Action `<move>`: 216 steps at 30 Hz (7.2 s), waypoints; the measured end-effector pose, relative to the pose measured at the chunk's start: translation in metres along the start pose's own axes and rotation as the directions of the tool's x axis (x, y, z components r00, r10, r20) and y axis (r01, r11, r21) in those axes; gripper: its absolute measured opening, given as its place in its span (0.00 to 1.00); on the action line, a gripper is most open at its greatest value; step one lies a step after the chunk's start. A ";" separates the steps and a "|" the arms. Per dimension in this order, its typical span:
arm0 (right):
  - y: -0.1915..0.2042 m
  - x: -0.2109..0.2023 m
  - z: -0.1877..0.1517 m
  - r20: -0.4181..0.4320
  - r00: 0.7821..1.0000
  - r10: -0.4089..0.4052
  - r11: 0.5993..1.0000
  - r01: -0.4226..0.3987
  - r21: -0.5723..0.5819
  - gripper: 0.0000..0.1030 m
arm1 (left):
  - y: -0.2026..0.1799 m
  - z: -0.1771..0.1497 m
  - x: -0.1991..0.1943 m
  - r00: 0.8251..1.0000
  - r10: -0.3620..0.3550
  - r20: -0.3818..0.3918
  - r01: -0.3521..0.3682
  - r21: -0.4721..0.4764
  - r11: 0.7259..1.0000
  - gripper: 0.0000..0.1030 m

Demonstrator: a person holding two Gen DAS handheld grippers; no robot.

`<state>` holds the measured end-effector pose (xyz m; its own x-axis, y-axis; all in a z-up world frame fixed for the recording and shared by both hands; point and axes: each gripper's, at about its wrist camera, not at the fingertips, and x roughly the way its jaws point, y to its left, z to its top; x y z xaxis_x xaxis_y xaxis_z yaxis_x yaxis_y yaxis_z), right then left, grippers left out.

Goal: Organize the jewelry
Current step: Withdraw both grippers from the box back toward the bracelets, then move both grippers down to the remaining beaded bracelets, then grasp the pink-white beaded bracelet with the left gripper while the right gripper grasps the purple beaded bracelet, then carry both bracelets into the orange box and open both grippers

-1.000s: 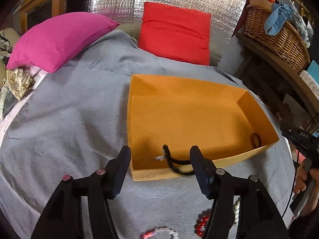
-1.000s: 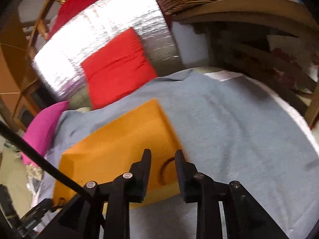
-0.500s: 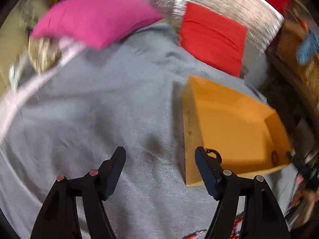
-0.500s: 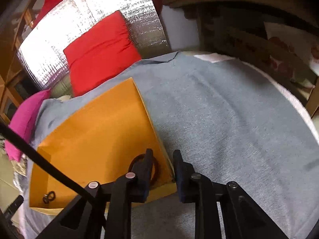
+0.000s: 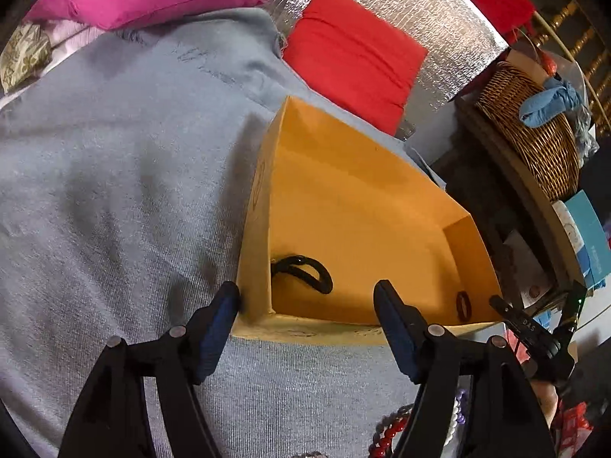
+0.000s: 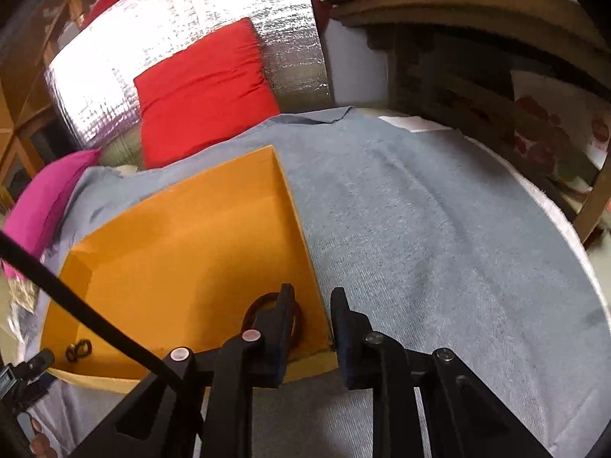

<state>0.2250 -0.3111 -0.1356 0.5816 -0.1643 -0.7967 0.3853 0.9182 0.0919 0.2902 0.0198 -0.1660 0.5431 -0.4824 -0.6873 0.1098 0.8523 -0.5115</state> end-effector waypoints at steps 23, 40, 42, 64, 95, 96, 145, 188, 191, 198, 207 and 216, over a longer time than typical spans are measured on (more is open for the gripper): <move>-0.003 -0.086 -0.088 0.029 0.999 -0.022 0.999 0.023 -0.043 0.42 | 0.015 -0.076 -0.095 0.992 0.123 0.039 -0.124 0.038 0.992 0.72; -0.029 -0.255 -0.159 0.067 0.996 -0.053 0.995 0.058 -0.075 0.67 | 0.006 -0.174 -0.215 0.948 0.242 0.207 -0.279 0.173 0.945 0.78; -0.020 -0.260 -0.165 0.050 0.998 -0.038 0.993 0.043 -0.106 0.67 | 0.006 -0.177 -0.217 0.934 0.280 0.220 -0.323 0.192 0.927 0.78; 0.020 -0.197 -0.181 -0.105 0.965 0.241 0.942 -0.259 -0.212 0.50 | 0.003 -0.175 -0.184 0.945 0.274 0.177 -0.320 0.341 0.884 0.83; 0.061 -0.105 -0.169 -0.326 0.792 0.517 0.838 -0.546 0.003 0.26 | -0.007 -0.127 -0.082 0.962 0.270 -0.046 -0.244 0.296 0.923 0.63; 0.062 -0.104 -0.168 -0.311 0.808 0.500 0.850 -0.527 -0.002 0.26 | -0.005 -0.121 -0.082 0.963 0.266 -0.041 -0.244 0.285 0.927 0.63; 0.127 -0.105 -0.186 -0.331 0.831 0.446 0.724 -0.553 -0.413 0.04 | -0.001 -0.111 -0.051 0.969 0.181 -0.169 -0.143 0.213 0.966 0.15; 0.024 -0.083 -0.135 -0.165 0.984 0.069 0.952 -0.115 -0.285 0.10 | -0.017 -0.116 -0.045 0.957 0.282 -0.064 -0.244 0.342 0.907 0.07; 0.017 -0.094 -0.127 -0.130 0.983 0.132 0.958 -0.160 -0.239 0.10 | -0.017 -0.119 -0.057 0.964 0.260 -0.054 -0.225 0.355 0.907 0.07; 0.017 -0.123 -0.120 -0.034 0.955 0.294 0.940 -0.296 -0.173 0.10 | -0.018 -0.121 -0.096 0.984 0.176 0.000 -0.164 0.360 0.918 0.07; 0.025 -0.136 -0.114 0.015 0.888 0.460 0.884 -0.456 -0.101 0.10 | -0.056 -0.110 -0.122 0.999 0.021 0.041 -0.035 0.388 0.921 0.07; 0.042 -0.139 -0.080 0.103 0.820 0.562 0.827 -0.561 -0.040 0.10 | -0.130 -0.070 -0.129 0.990 -0.089 0.110 0.029 0.457 0.889 0.07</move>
<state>0.1034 -0.2206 -0.0690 0.7676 0.3444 -0.5405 -0.0368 0.8656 0.4993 0.1471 -0.0430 -0.0466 0.6192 -0.5314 -0.5781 0.4942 0.8359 -0.2390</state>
